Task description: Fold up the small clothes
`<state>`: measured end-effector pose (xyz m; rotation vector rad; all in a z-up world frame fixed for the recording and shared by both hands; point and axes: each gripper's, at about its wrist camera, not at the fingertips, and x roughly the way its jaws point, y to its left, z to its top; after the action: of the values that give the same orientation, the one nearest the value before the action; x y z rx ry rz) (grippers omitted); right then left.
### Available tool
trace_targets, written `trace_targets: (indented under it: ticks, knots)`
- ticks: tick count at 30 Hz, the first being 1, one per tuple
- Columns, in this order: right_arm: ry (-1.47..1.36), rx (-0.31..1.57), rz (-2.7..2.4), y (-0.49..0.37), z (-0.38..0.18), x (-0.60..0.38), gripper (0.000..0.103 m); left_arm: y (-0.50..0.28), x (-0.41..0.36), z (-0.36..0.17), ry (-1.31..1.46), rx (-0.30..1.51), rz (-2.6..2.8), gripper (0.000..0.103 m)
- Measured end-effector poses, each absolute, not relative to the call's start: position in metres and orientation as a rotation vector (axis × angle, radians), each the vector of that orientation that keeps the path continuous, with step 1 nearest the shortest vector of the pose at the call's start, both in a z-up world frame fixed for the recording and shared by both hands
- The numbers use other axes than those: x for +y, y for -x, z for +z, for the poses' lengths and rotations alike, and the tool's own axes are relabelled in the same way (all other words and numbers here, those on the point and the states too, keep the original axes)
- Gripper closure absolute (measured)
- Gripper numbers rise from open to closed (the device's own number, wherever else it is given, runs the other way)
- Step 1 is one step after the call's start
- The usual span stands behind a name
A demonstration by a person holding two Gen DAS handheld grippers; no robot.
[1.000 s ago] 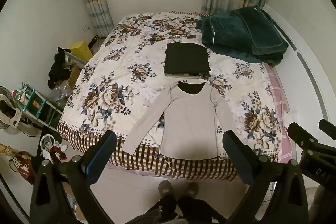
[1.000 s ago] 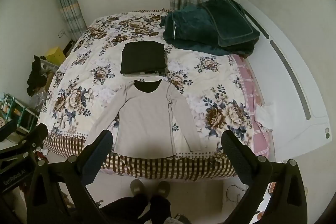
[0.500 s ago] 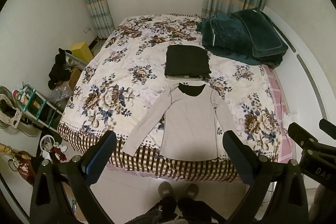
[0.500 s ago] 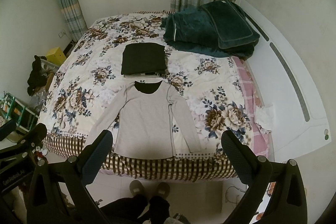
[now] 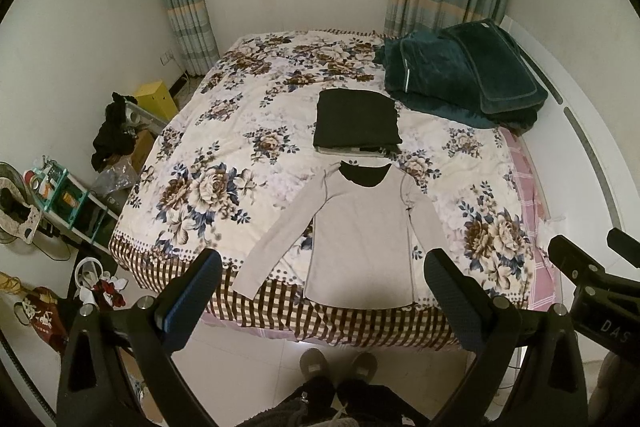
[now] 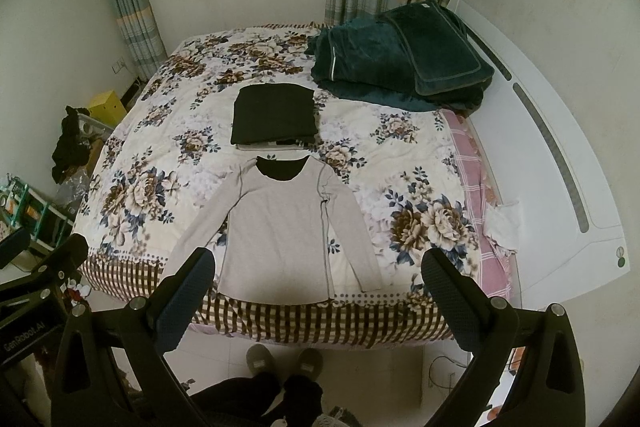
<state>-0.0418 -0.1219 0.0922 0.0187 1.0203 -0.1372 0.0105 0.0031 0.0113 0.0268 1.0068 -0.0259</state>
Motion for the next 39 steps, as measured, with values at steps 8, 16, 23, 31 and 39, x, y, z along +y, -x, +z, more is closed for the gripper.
trace_targets:
  ticks: [8,16,23,31,39]
  knots:
    - [-0.021,1.02,-0.134,0.036,0.099,-0.119,0.0,-0.01,0.004,0.012,-0.025,1.004,-0.026,0.0]
    - [-0.02,1.017,-0.133,0.038,0.098,-0.119,0.0,-0.01,0.004,0.012,-0.026,1.0,-0.027,0.0]
    - [-0.019,1.014,-0.135,0.039,0.098,-0.118,0.0,-0.009,0.004,0.011,-0.025,0.997,-0.026,0.0]
    - [-0.019,1.013,-0.135,0.038,0.099,-0.117,0.0,-0.008,0.005,0.012,-0.024,0.995,-0.028,0.0]
    - [-0.02,1.011,-0.135,0.039,0.097,-0.119,0.0,-0.026,0.0,0.033,-0.024,0.99,-0.033,0.0]
